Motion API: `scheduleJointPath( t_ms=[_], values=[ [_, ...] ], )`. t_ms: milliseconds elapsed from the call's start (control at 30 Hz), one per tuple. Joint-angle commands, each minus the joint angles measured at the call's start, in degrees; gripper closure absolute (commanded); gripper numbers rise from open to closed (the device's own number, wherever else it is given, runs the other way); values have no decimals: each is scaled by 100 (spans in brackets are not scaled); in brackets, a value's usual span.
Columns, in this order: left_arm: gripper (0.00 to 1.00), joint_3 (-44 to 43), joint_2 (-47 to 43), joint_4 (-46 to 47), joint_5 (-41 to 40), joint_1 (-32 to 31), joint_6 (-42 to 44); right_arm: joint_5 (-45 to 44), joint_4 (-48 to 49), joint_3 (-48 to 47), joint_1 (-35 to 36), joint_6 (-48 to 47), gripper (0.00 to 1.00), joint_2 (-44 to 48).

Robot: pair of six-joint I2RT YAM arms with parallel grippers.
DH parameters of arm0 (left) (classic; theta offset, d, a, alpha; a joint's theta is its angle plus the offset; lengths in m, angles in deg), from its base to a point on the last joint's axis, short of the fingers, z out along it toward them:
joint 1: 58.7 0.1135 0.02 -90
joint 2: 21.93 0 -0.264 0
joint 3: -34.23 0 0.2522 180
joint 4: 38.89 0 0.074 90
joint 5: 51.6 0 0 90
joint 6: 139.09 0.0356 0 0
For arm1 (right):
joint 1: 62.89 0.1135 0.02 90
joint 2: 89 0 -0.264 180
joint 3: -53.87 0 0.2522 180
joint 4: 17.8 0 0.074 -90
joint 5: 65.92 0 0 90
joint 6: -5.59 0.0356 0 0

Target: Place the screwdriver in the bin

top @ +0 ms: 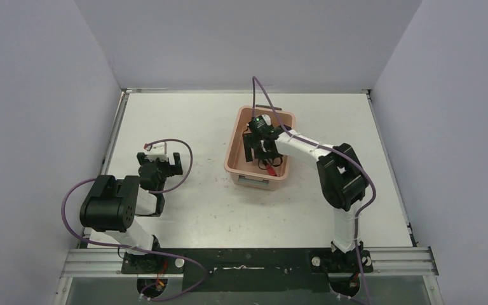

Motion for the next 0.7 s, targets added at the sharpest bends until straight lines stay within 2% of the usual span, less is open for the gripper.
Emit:
scheduleJointPath(
  t_ms=[0,67,300,500,567,667],
  values=[
    [3,-30,-70,293,76,28,30,-465,-34,-460,4,-234,13,948],
    [3,-39,-66,296,69,28,32,-516,-18,-524,1,-394,1,1256],
    [3,-30,-66,294,75,28,34,-958,605,-39,-150,-896,0,2690],
    [3,-35,-58,294,77,28,29,-1464,1394,1303,-1174,-920,0,4100],
    [3,-35,-68,293,78,28,32,-1764,1794,1956,-1495,-1109,0,4473],
    [3,-30,-68,297,74,28,33,-1751,2443,3028,-2116,-1283,0,4983]
  ],
)
